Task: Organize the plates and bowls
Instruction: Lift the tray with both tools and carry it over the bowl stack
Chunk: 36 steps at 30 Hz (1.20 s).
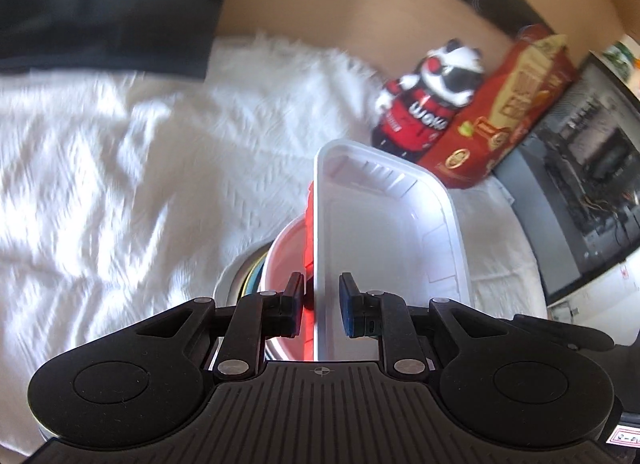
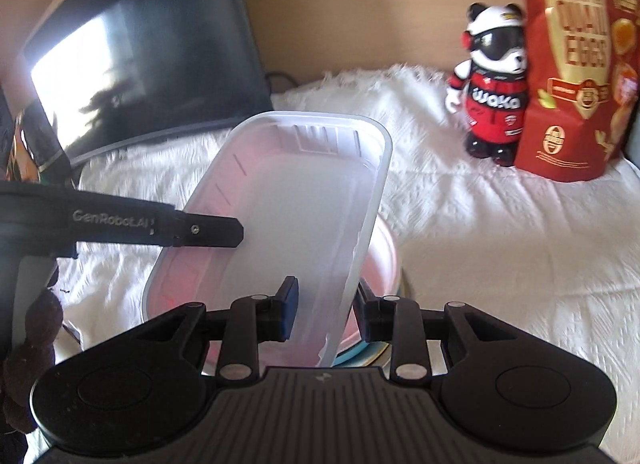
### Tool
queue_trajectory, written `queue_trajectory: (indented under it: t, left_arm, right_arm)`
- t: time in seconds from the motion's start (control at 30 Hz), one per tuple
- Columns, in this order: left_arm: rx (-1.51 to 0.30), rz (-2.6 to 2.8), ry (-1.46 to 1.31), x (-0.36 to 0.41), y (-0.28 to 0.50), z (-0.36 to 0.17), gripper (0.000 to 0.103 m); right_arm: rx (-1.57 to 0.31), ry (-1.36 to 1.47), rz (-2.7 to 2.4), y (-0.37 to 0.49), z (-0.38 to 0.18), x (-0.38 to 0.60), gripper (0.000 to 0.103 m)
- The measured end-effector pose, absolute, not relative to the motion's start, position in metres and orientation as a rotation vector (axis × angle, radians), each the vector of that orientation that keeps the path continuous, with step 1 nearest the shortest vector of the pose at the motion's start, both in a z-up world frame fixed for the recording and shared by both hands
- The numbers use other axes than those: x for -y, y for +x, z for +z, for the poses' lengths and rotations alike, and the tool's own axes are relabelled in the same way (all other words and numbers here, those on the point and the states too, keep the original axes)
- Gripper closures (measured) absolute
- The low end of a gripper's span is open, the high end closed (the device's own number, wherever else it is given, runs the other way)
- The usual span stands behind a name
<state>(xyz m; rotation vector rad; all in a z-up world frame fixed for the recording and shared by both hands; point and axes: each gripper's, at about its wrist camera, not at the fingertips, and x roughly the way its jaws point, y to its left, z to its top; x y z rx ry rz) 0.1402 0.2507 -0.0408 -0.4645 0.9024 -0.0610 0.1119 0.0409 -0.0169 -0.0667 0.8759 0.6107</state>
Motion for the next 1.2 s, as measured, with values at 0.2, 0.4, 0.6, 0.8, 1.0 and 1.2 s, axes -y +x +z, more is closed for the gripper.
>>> queue_trajectory:
  t: [0.2, 0.4, 0.6, 0.8, 1.0, 1.2]
  left_arm:
    - [-0.920, -0.046, -0.541, -0.264, 0.151, -0.053, 0.081]
    - [-0.941, -0.048, -0.552, -0.264, 0.151, -0.051, 0.081]
    - [-0.956, -0.090, -0.588, -0.257, 0.148, -0.056, 0.082]
    - [-0.962, -0.113, -0.576, -0.250, 0.149, -0.054, 0.082]
    - [-0.942, -0.119, -0.622, -0.257, 0.147, -0.047, 0.082]
    - [-0.958, -0.134, -0.648, -0.259, 0.146, -0.043, 0.082]
  right_arm:
    - [-0.940, -0.069, 0.638, 0.135, -0.032, -0.051, 0.073]
    - [-0.956, -0.070, 0.658, 0.148, -0.031, -0.054, 0.073]
    - [-0.972, -0.064, 0.671, 0.143, -0.030, -0.045, 0.073]
    - [-0.975, -0.058, 0.658, 0.141, -0.032, -0.033, 0.073]
    - [-0.955, -0.062, 0.647, 0.140, -0.028, -0.028, 0.072]
    - [-0.941, -0.050, 0.642, 0.142, -0.022, -0.024, 0.066]
